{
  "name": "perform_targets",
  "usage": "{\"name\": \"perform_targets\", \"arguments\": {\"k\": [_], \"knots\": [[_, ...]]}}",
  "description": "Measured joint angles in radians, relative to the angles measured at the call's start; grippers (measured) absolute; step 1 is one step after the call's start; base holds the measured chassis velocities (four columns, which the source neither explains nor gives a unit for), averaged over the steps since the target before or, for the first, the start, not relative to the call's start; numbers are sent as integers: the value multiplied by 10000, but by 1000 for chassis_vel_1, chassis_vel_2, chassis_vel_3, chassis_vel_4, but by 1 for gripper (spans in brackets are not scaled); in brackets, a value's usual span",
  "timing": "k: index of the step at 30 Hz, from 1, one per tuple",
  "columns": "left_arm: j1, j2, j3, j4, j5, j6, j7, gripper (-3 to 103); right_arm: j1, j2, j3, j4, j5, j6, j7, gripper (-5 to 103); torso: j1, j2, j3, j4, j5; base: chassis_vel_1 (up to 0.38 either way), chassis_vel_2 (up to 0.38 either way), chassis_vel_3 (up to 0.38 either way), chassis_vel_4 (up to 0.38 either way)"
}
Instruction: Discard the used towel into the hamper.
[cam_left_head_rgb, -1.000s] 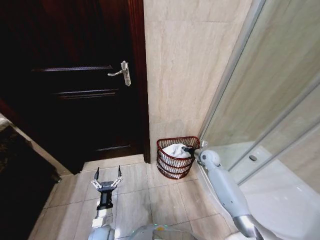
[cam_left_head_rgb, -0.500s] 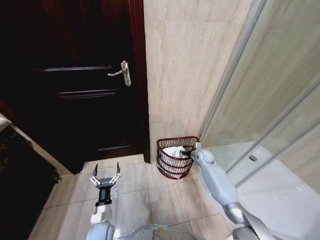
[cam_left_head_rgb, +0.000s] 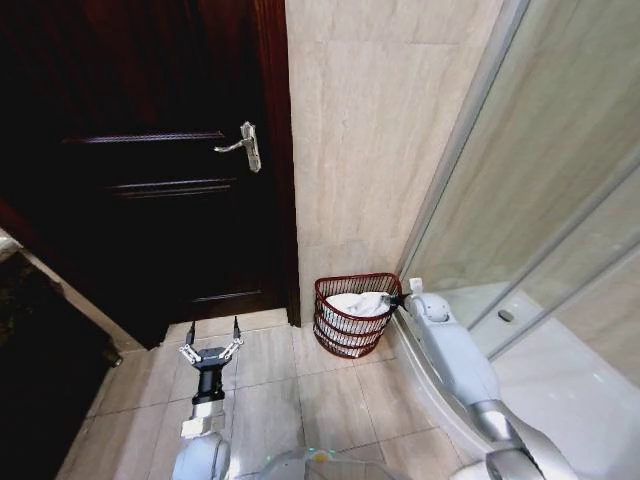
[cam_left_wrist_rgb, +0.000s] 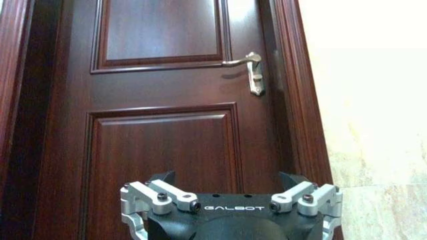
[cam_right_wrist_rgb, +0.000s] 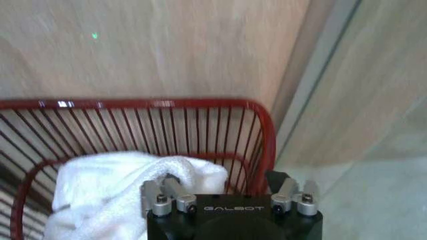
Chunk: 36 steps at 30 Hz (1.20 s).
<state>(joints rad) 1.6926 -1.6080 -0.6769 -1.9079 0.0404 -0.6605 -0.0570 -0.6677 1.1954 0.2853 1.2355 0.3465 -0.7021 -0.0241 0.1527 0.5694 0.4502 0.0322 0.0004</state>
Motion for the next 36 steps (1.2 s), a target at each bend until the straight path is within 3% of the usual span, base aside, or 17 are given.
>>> {"name": "perform_targets", "arguments": {"k": [3,5,6,13,22,24,25,27,28,31,36], "knots": [[146,-1,6,-44,22,-99,14,100,350,12,-267,72,395,369,415,93,0,0,0,2,-6,0,0,0,0],[155,-1,1,-48,22,-109,15,100,383,16,-299,78,460,392,473,93,0,0,0,2,-6,0,0,0,0],[194,-1,-32,-51,19,-176,15,100,467,40,-364,134,673,432,628,99,0,0,0,3,-5,0,0,0,0],[279,-1,-59,-15,-14,-371,-22,100,467,36,-548,674,1681,-132,774,100,0,0,0,2,-6,0,0,0,0],[429,0,-66,-99,-13,-514,-79,100,304,-86,-355,1044,1876,312,871,100,0,0,0,3,-4,0,0,0,0],[463,-1,-49,-74,-12,-518,-136,100,-457,-159,27,1844,1843,1296,763,100,0,0,-1,4,-3,0,0,0,0],[463,-1,-49,-74,-12,-518,-136,100,-457,-159,27,1844,1843,1296,763,100,0,0,-1,4,-3,0,0,0,0],[451,0,-50,-32,-5,-517,-162,100,-1676,-231,477,2710,1394,3213,580,100,0,0,-1,2,0,0,0,0,0],[451,0,-50,-32,-5,-517,-162,100,-1676,-231,477,2710,1394,3213,580,100,0,0,-1,2,0,0,0,0,0],[434,0,-26,-30,-36,-423,-206,100,-3189,-146,1278,3908,656,5337,285,100,-1,0,-2,0,-7,0,0,0,0],[522,-1,30,-83,-244,-191,-221,100,-4368,148,1858,5025,215,6270,24,100,-1,0,-3,1,-6,0,0,0,0]]}}
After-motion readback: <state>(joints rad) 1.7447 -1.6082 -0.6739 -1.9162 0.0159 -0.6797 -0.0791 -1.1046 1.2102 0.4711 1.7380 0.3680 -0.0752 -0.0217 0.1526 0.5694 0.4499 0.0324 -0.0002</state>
